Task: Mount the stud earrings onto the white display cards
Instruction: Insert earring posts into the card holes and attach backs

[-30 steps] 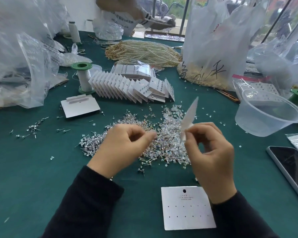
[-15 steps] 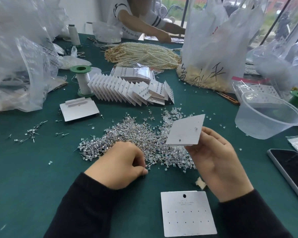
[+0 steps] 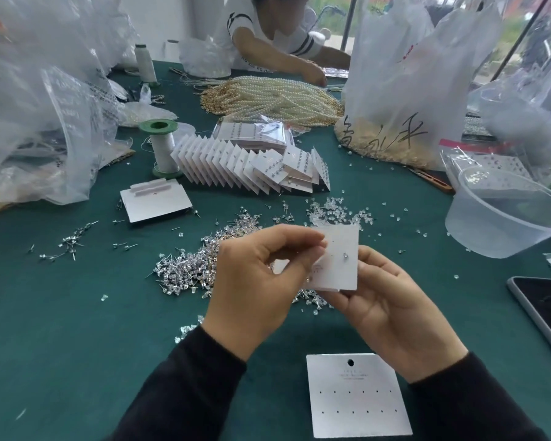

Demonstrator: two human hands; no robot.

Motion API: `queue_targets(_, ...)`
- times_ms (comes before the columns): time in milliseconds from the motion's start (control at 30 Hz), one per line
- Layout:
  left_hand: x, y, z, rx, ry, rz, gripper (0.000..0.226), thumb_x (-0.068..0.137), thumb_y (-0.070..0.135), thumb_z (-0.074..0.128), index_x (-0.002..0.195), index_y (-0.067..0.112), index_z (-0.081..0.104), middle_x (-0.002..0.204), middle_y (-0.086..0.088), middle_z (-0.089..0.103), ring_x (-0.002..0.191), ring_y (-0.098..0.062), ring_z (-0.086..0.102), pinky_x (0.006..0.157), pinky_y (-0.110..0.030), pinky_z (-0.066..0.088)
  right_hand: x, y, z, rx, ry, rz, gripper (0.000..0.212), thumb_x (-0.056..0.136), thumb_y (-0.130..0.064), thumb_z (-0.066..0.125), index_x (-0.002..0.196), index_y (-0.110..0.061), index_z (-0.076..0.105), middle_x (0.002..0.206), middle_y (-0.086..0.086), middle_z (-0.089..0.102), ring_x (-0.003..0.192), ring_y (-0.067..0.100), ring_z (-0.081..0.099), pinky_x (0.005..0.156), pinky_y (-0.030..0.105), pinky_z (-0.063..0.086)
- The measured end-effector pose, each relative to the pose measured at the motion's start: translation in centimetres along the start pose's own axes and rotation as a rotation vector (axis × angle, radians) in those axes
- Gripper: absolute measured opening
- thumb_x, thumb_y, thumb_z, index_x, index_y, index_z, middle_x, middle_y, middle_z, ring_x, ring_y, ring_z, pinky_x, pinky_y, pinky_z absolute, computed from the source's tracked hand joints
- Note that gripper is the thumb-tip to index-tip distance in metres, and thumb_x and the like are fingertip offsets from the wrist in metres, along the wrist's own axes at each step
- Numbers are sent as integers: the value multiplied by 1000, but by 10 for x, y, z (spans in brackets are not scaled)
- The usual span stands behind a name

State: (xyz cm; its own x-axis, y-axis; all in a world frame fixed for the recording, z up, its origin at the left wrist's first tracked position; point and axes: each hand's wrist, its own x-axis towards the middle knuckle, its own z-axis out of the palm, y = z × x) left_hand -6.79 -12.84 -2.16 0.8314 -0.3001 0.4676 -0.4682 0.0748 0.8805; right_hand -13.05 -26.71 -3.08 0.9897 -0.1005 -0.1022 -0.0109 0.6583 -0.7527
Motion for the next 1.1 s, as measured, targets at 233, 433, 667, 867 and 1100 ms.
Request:
queue_targets(233,-2,0,5,43,20,51,28,71,8,69,92,26,67,79,1,74,77,-7,70,74,-27,56,-2,0,4,-20,-2,23,21,74,-3,61,94,4,61,93,23,65,82,28,67,71,34,57)
queue_targets(433,-3,-2,5,107,32,107,25,73,5,67,92,21,67,81,1,73,78,-6,70,74,-26,56,-2,0,3,-19,13,28,20,75,-2,59,94,4,61,90,21,67,79,26,68,74,37,58)
queue_targets(667,-4,-6,5,238,41,216,21,73,2,69,92,12,69,84,2,72,77,-3,69,73,-25,57,-1,0,3,-24,18,35,19,76,-4,54,90,2,64,88,20,68,77,25,68,69,34,58)
queue_targets(867,-4,-6,6,277,49,221,18,73,6,69,91,11,71,83,3,72,76,-3,69,72,-26,57,-1,0,2,-41,10,46,20,78,-5,54,94,4,62,90,20,67,80,26,67,72,35,58)
queue_targets(1100,-6,-6,8,538,2,344,28,81,13,64,108,5,67,82,-4,72,74,-20,66,70,-31,50,2,1,2,0,24,40,21,73,1,58,90,3,71,87,15,70,76,18,69,68,25,57)
